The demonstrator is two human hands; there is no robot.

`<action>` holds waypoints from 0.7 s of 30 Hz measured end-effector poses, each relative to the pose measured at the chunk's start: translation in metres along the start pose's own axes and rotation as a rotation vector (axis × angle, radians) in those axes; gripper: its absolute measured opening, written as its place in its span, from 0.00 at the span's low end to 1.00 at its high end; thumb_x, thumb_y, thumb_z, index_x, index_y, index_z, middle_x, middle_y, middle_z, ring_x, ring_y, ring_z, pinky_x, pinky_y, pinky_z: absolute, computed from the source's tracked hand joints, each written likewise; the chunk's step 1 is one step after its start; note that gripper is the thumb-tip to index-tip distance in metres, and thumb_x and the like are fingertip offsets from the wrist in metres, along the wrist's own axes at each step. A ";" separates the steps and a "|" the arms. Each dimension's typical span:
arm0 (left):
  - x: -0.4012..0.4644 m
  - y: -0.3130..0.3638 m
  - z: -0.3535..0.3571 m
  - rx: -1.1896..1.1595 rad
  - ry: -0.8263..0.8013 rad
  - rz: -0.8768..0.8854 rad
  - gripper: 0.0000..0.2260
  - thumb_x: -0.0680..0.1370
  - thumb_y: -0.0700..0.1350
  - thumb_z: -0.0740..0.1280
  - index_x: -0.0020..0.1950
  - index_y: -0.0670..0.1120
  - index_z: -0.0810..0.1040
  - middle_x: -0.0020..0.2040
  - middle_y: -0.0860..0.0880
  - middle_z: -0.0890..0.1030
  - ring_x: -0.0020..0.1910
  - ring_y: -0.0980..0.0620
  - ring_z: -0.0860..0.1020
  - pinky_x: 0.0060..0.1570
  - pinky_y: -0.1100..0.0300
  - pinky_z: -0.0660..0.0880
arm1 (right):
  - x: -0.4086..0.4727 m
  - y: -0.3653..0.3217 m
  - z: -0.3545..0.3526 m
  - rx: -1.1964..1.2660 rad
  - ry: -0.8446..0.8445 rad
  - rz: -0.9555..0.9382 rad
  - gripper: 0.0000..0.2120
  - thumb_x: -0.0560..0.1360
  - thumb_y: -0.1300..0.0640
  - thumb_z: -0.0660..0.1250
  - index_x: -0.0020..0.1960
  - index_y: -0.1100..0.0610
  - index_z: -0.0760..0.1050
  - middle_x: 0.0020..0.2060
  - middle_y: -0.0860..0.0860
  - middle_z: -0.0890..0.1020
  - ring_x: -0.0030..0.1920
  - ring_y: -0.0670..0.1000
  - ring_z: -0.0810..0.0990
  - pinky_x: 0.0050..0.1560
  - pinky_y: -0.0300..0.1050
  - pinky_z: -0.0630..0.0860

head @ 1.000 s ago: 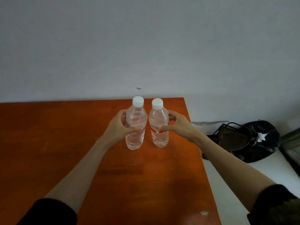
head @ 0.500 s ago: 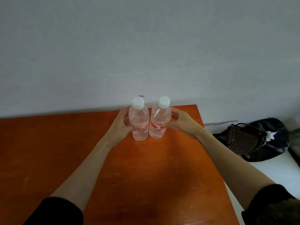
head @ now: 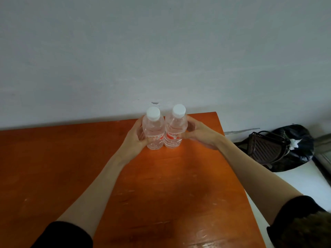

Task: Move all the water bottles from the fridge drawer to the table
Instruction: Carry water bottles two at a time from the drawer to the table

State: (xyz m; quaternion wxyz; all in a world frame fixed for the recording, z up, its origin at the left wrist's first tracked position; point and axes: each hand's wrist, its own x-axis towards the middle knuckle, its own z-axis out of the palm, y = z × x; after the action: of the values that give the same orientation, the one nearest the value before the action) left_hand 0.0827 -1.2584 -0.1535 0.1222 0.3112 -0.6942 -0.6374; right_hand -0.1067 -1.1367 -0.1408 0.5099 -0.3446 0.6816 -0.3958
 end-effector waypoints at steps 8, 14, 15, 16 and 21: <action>-0.037 0.002 0.021 0.126 0.041 -0.169 0.32 0.75 0.53 0.66 0.75 0.53 0.54 0.74 0.52 0.62 0.71 0.52 0.63 0.67 0.52 0.62 | -0.038 0.012 0.031 -0.071 0.271 0.067 0.38 0.72 0.55 0.70 0.76 0.51 0.53 0.74 0.50 0.61 0.73 0.53 0.62 0.71 0.55 0.63; -0.083 0.009 0.074 0.489 -0.003 0.028 0.31 0.77 0.56 0.62 0.76 0.53 0.51 0.76 0.51 0.56 0.74 0.50 0.58 0.70 0.49 0.61 | -0.138 0.034 0.029 -0.543 0.449 0.028 0.39 0.73 0.44 0.66 0.76 0.49 0.48 0.76 0.50 0.54 0.75 0.51 0.54 0.73 0.53 0.57; -0.089 0.015 0.086 0.596 -0.042 0.105 0.32 0.77 0.58 0.61 0.76 0.54 0.49 0.77 0.51 0.54 0.75 0.50 0.56 0.71 0.48 0.60 | -0.159 0.037 0.025 -0.626 0.483 0.025 0.40 0.73 0.41 0.65 0.76 0.48 0.46 0.76 0.49 0.52 0.75 0.52 0.52 0.74 0.55 0.54; -0.095 0.023 0.098 0.706 -0.070 0.181 0.33 0.77 0.59 0.60 0.76 0.55 0.47 0.77 0.50 0.52 0.75 0.51 0.54 0.72 0.48 0.58 | -0.180 0.040 0.021 -0.715 0.520 0.028 0.41 0.72 0.38 0.63 0.76 0.48 0.44 0.76 0.49 0.50 0.76 0.52 0.49 0.74 0.58 0.51; -0.136 0.081 0.171 1.067 -0.162 0.538 0.33 0.76 0.64 0.53 0.75 0.56 0.41 0.77 0.52 0.41 0.75 0.51 0.38 0.74 0.47 0.42 | -0.299 0.054 0.008 -0.984 0.749 0.110 0.44 0.69 0.29 0.56 0.75 0.45 0.38 0.76 0.47 0.42 0.76 0.51 0.39 0.72 0.61 0.38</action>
State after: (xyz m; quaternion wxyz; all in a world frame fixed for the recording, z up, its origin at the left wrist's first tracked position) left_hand 0.0689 -1.0409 -0.0713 0.0526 0.0935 -0.9797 -0.1695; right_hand -0.0303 -0.8528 -0.0636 0.0372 -0.3415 0.9336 -0.1021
